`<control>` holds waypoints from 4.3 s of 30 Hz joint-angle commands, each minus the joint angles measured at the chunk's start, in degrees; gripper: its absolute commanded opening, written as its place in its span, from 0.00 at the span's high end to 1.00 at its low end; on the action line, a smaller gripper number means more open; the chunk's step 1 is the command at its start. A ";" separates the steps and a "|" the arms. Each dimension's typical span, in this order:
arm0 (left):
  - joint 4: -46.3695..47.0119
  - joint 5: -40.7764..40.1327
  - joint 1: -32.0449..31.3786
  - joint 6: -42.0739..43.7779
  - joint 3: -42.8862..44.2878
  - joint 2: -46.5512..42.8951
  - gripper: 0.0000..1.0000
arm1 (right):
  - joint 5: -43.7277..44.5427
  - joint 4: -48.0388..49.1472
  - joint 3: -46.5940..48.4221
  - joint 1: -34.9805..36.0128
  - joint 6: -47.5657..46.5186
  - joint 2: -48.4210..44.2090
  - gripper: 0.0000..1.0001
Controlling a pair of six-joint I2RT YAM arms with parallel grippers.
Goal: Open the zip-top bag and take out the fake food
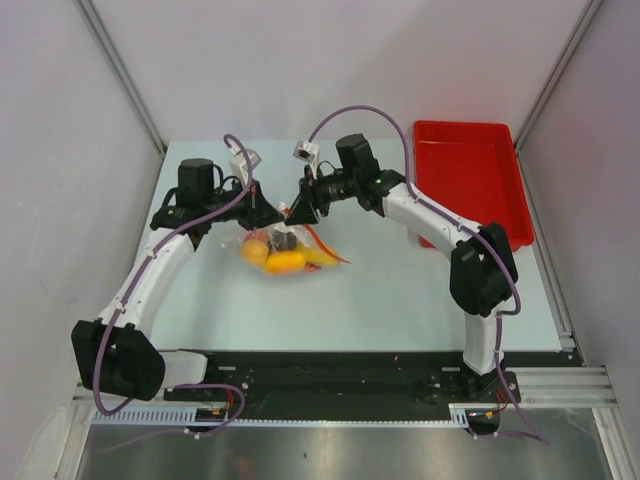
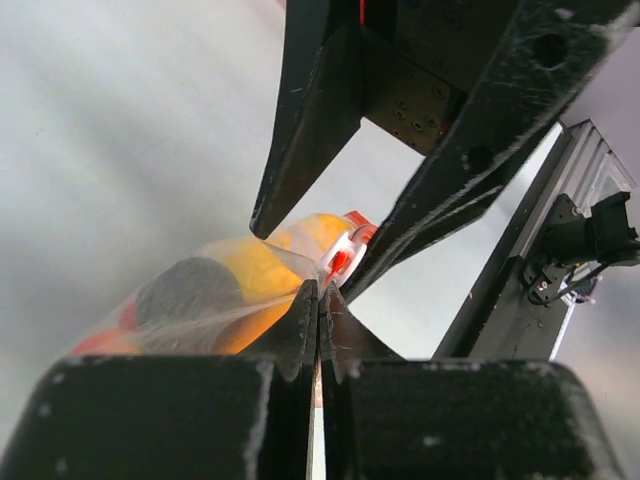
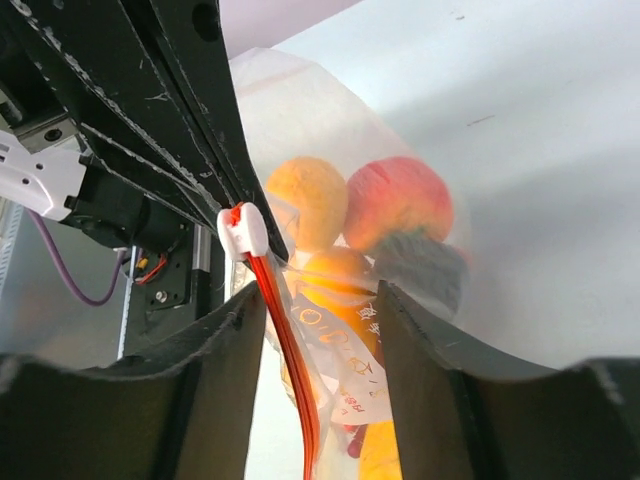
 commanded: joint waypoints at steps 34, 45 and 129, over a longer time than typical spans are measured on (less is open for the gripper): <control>-1.22 1.40 -1.14 0.33 1.88 -0.33 1.00 | -3.85 5.97 2.46 1.28 1.62 -1.86 0.57; -0.61 1.31 -1.05 -0.02 1.26 -0.85 1.00 | -4.82 5.79 1.23 0.58 0.56 -2.21 0.82; 8.88 5.09 1.32 -9.87 -4.19 -5.51 1.00 | 18.03 -0.09 -10.29 -0.04 2.76 -16.71 0.45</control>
